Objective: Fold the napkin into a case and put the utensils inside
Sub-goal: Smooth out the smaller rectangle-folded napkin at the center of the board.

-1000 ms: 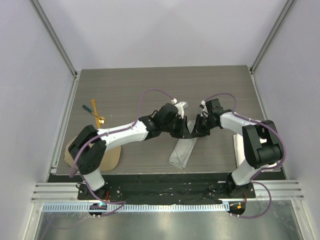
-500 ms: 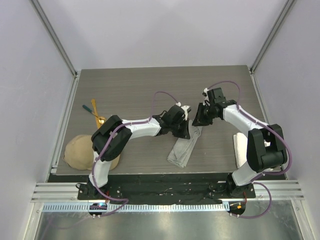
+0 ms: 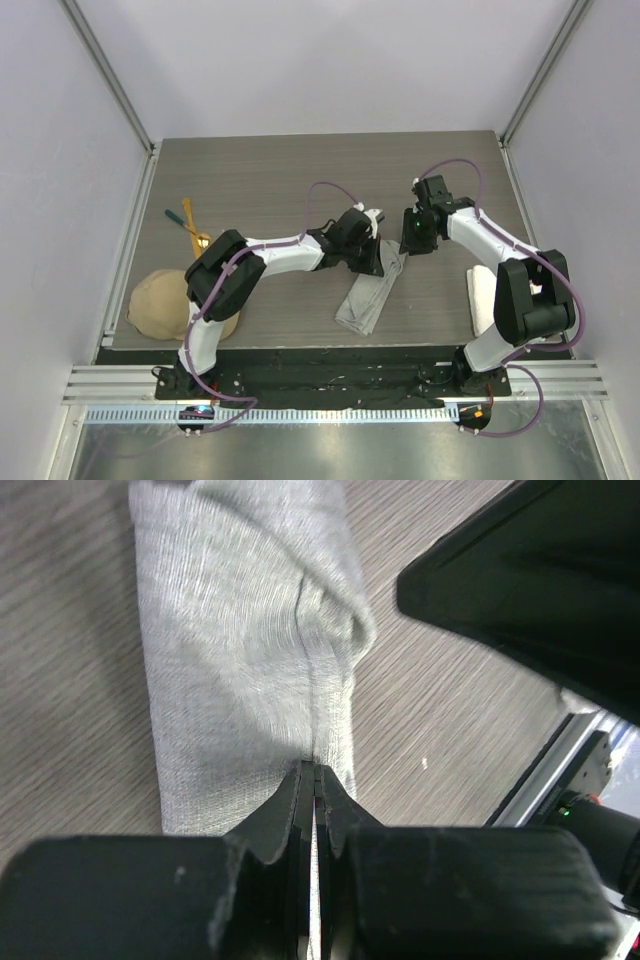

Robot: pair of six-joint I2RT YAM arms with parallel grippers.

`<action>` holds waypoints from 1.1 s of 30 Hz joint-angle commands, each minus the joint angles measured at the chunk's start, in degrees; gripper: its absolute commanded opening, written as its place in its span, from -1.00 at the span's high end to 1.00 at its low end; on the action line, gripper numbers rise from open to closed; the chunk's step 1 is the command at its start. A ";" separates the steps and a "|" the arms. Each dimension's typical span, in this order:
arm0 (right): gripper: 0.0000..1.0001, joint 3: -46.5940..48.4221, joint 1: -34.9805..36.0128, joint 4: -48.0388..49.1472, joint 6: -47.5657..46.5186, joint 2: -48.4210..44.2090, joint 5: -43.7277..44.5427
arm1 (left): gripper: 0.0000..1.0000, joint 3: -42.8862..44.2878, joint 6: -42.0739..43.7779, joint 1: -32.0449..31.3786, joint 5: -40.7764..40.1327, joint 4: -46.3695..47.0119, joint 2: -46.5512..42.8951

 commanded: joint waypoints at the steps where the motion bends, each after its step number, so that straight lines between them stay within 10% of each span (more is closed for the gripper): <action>1: 0.32 0.64 0.81 -0.56 -1.73 -1.29 2.84 | 0.89 3.46 0.07 1.01 -0.15 0.65 -1.22; 33: 0.34 3.01 3.62 1.29 -1.91 5.21 5.04 | 0.92 12.61 -0.54 2.69 3.63 -0.66 8.45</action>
